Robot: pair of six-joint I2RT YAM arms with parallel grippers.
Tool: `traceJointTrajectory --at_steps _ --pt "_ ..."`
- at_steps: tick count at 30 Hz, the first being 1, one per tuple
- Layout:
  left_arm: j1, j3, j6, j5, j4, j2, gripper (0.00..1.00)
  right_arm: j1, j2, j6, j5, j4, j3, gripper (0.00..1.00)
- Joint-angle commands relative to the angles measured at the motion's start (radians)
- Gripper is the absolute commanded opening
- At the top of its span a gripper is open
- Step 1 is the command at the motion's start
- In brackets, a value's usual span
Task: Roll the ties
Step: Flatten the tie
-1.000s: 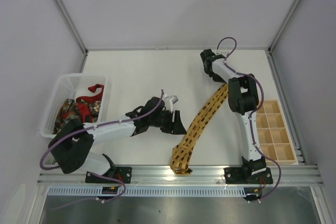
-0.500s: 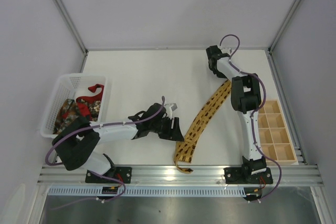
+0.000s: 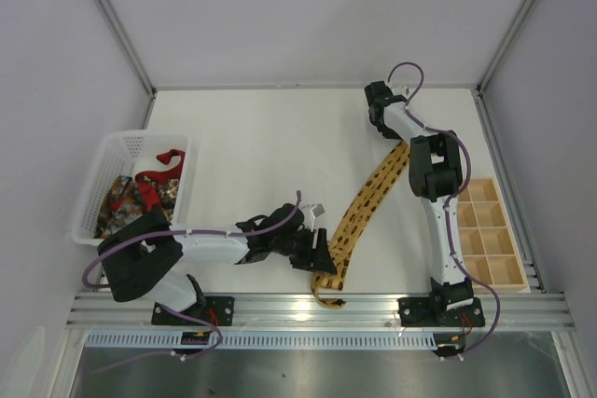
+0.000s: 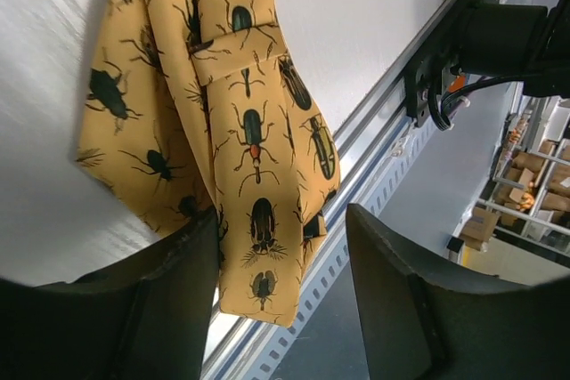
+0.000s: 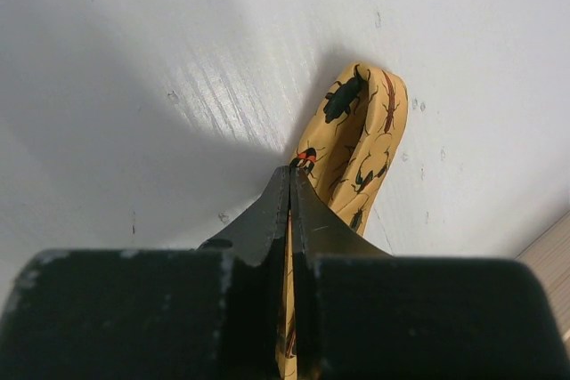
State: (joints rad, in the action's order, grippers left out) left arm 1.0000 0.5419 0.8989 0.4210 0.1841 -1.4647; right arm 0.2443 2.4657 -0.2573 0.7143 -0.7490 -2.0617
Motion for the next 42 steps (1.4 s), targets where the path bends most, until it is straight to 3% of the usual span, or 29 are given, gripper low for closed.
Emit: traceJointTrajectory --at_steps 1,6,12,13,15,19,20,23,26,30,32,42 --pt "0.037 -0.006 0.083 -0.004 0.063 -0.026 0.60 0.003 0.004 -0.002 -0.016 0.013 -0.015 0.00" --pt "0.075 0.012 0.098 0.007 0.074 -0.058 0.54 0.006 0.007 -0.005 -0.013 0.016 -0.005 0.00" --pt "0.075 0.018 0.106 0.054 0.149 -0.101 0.15 0.006 0.009 -0.013 -0.009 0.019 0.008 0.00" --pt "0.074 0.024 0.103 0.065 0.152 -0.109 0.01 0.007 0.009 -0.014 -0.007 0.017 0.009 0.01" --pt "0.069 0.052 0.075 0.078 0.121 -0.094 0.00 0.009 0.009 -0.011 -0.004 0.019 0.008 0.01" --pt "0.022 0.186 -0.041 0.036 -0.176 0.065 0.00 0.009 -0.002 -0.017 0.005 0.000 0.006 0.00" --pt "0.011 0.264 -0.090 0.015 -0.345 0.143 0.00 0.007 -0.007 -0.023 0.010 -0.007 0.006 0.01" --pt "-0.063 0.377 -0.129 -0.005 -0.541 0.262 0.00 0.009 -0.011 -0.023 0.010 -0.016 0.000 0.00" --pt "-0.153 0.408 -0.101 0.119 -0.563 0.279 0.00 0.015 -0.025 -0.022 0.002 -0.024 0.006 0.00" --pt "-0.187 0.444 -0.098 0.192 -0.572 0.189 0.01 0.033 -0.024 -0.014 -0.004 -0.027 0.023 0.00" --pt "-0.221 0.426 -0.056 0.255 -0.496 0.150 0.00 0.033 -0.008 -0.010 -0.003 -0.024 0.029 0.00" --pt "-0.366 0.519 -0.219 0.196 -0.512 -0.256 0.00 0.015 0.010 -0.026 0.129 0.006 0.035 0.00"
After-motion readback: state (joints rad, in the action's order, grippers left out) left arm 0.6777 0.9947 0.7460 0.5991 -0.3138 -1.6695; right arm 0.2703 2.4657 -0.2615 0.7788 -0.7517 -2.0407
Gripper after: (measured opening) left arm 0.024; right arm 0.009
